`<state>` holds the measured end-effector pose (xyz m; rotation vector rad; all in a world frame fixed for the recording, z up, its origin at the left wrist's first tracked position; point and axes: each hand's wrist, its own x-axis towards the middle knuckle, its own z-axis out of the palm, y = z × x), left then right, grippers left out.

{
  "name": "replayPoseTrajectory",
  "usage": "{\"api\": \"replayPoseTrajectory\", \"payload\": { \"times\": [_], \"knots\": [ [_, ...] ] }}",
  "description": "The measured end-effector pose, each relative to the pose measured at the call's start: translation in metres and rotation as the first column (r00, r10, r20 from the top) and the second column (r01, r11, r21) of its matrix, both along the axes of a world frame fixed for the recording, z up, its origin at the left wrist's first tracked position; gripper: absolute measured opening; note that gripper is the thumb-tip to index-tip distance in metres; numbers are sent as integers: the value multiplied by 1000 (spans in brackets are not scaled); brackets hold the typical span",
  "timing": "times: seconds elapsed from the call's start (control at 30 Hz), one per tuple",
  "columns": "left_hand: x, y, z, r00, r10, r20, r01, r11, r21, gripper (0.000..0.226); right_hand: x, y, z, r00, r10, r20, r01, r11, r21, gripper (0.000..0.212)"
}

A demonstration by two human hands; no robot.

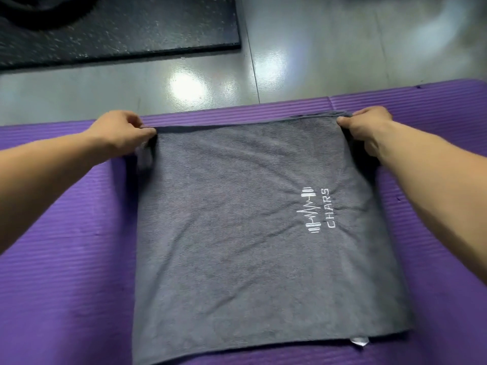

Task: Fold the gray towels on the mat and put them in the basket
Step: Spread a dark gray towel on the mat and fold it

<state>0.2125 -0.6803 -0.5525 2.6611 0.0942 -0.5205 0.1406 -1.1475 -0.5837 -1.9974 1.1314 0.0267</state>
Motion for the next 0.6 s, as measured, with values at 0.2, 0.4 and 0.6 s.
{"api": "replayPoseTrajectory", "payload": {
  "times": [0.2, 0.4, 0.6],
  "knots": [
    [1, 9, -3, 996, 53, 71, -56, 997, 51, 26, 6, 6, 1, 998, -58, -34, 60, 998, 35, 65],
    [-21, -9, -13, 928, 356, 108, -350, 934, -65, 47, -7, 14, 3, 998, -36, 47, 35, 999, 13, 50],
    [-120, 11, -13, 894, 446, 33, -436, 886, -155, 62, -43, 1, 23, 981, 185, 62, -188, 981, 50, 48]
  ]
}}
